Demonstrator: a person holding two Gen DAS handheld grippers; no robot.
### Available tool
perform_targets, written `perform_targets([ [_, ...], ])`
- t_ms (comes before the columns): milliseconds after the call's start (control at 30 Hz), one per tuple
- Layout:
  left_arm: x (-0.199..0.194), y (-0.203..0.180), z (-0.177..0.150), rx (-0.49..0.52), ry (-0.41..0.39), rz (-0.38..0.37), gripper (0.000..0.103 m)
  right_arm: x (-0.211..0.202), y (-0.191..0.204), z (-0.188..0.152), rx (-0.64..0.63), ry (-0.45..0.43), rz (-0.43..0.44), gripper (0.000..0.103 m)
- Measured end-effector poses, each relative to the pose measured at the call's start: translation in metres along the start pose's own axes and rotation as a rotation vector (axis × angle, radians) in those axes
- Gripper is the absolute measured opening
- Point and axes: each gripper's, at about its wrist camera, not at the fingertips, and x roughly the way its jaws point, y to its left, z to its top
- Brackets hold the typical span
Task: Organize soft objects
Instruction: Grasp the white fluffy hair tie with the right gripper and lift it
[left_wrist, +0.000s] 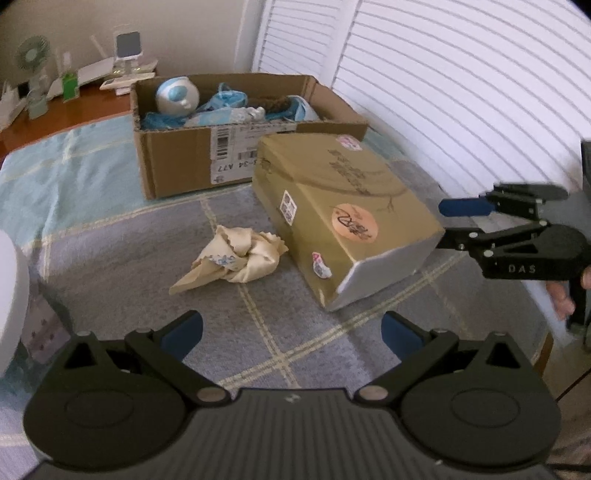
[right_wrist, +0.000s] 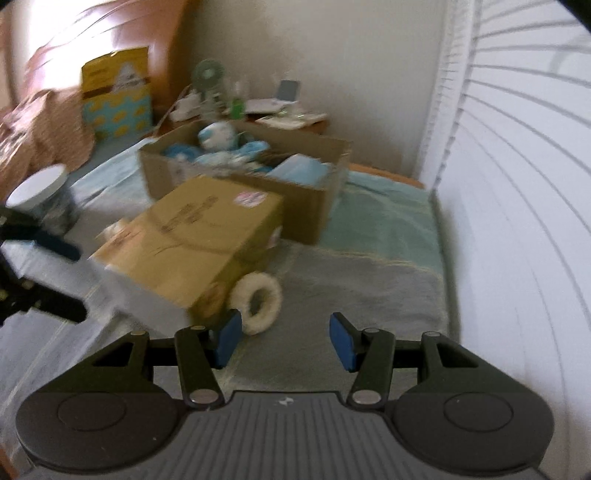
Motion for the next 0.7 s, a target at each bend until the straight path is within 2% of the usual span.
perform_targets([
  [133, 0.001, -0.002, -0.001, 0.051, -0.003, -0.017, 0.102, 0.009, 0.009, 0.006, -0.102, 0.073, -0.033, 0.057],
  [367, -0.001, 0.005, -0.004, 0.048, -0.048, -0.086, 0.102, 0.028, 0.034, 0.021, -0.343, 0.208, -0.036, 0.057],
  [433, 0.000, 0.009, -0.006, 0.042, -0.053, -0.099, 0.102, 0.032, 0.035, 0.025, -0.372, 0.230, -0.052, 0.048],
  [667, -0.001, 0.019, -0.013, 0.032, -0.057, -0.114, 0.102, 0.036, 0.044, 0.030, -0.460, 0.234, -0.033, 0.037],
  [700, -0.001, 0.021, -0.013, 0.031, -0.057, -0.112, 0.102, 0.036, 0.046, 0.030, -0.471, 0.234, -0.024, 0.029],
])
